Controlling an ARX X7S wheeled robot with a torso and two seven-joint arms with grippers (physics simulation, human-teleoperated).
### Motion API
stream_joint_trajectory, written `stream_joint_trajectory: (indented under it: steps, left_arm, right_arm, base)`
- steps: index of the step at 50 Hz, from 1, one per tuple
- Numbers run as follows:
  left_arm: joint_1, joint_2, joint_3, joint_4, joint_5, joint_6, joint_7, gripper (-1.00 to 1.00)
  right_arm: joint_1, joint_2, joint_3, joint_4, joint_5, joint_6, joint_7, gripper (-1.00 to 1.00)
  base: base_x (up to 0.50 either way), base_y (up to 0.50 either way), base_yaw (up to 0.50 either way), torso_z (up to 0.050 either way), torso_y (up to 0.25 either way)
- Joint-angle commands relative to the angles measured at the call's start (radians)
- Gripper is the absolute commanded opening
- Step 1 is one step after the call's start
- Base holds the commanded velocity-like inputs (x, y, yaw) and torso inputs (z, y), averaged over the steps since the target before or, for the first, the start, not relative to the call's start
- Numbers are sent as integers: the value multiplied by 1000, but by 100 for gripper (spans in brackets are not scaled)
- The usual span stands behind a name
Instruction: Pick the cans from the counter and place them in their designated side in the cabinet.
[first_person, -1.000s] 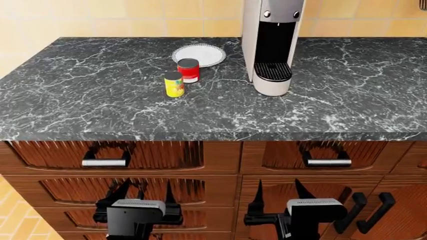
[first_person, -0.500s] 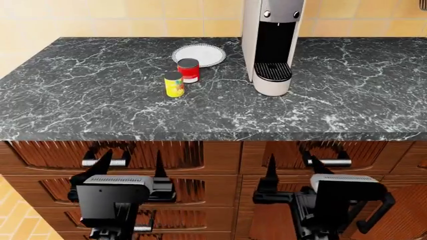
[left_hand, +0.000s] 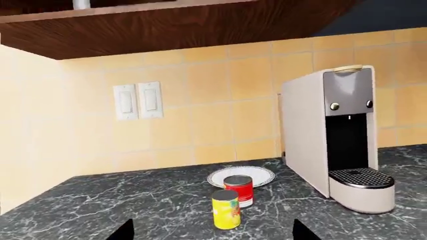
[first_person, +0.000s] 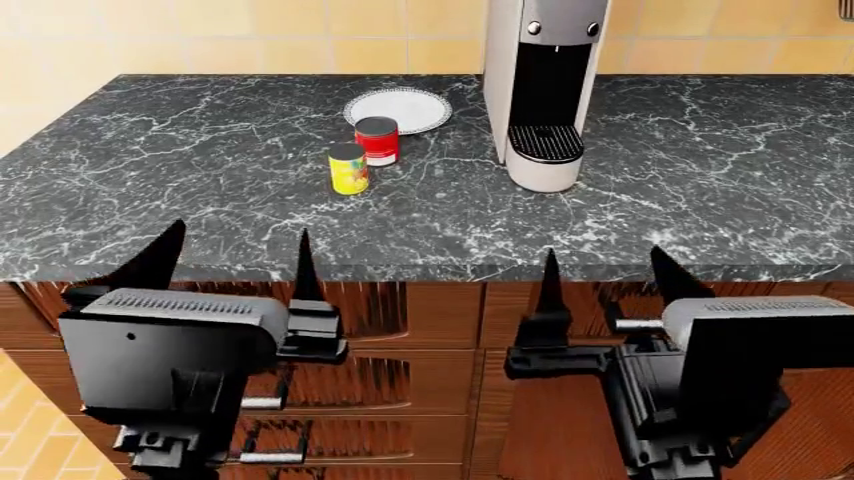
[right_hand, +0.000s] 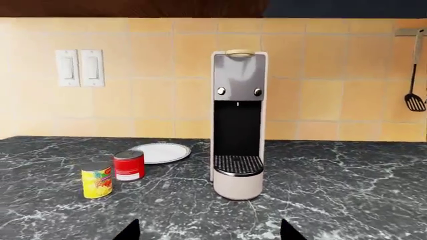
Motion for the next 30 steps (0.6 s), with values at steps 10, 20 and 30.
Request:
stream_joint_trajectory:
  steps: [10, 20, 30]
  left_arm:
    - [-1092, -759, 1788, 60, -168, 937, -983, 100]
    - [-1196, -906, 2062, 60, 23, 1071, -983, 100]
    - [-1338, -990, 2241, 60, 85, 1134, -983, 100]
  right_arm:
    - [1014, 709, -1818, -55, 26, -1052, 893, 100]
    - [1046, 799, -2027, -55, -174, -1135, 893, 100]
    - [1022, 845, -2066, -55, -256, -1166, 893, 100]
  base:
    - [0, 0, 0, 0, 0]
    - [0, 0, 0, 0, 0]
    - [0, 0, 0, 0, 0]
